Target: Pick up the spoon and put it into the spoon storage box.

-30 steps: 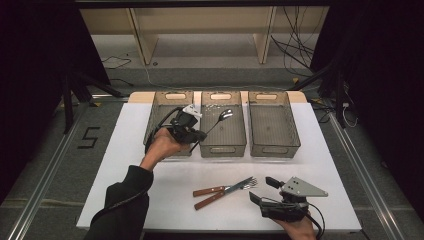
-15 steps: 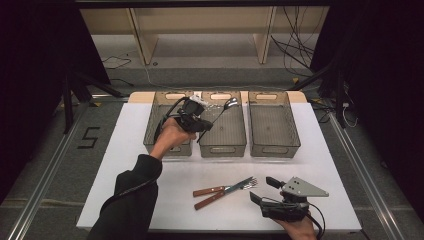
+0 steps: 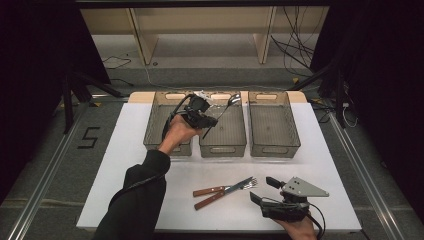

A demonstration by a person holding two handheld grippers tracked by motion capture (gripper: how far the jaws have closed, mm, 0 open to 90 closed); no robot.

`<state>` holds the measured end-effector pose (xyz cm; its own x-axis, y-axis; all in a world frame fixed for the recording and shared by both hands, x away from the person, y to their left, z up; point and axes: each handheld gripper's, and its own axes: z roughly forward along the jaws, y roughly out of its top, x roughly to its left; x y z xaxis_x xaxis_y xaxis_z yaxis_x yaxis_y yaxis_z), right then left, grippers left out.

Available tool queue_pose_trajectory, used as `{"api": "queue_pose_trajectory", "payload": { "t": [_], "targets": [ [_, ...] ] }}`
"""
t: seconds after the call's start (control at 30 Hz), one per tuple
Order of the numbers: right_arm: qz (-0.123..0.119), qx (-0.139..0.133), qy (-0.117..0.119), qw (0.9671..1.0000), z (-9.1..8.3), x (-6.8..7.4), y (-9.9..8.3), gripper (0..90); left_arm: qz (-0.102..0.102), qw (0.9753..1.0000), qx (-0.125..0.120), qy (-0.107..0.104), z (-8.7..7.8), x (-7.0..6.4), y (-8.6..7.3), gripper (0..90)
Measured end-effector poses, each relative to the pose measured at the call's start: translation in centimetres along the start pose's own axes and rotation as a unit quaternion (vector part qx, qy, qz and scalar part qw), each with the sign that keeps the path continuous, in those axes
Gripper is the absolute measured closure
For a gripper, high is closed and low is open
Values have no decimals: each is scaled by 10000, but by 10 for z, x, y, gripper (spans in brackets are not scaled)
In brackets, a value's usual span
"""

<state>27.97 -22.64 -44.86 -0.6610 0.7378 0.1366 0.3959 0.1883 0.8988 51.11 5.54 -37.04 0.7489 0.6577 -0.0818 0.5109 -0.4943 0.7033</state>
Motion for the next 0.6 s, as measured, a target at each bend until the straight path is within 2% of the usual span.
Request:
{"api": "queue_pose_trajectory", "payload": {
  "t": [0.6],
  "targets": [
    [-4,-8,12,10000,0,0,0,238,-207,9996,115,133,19,8,-9,834]
  ]
}}
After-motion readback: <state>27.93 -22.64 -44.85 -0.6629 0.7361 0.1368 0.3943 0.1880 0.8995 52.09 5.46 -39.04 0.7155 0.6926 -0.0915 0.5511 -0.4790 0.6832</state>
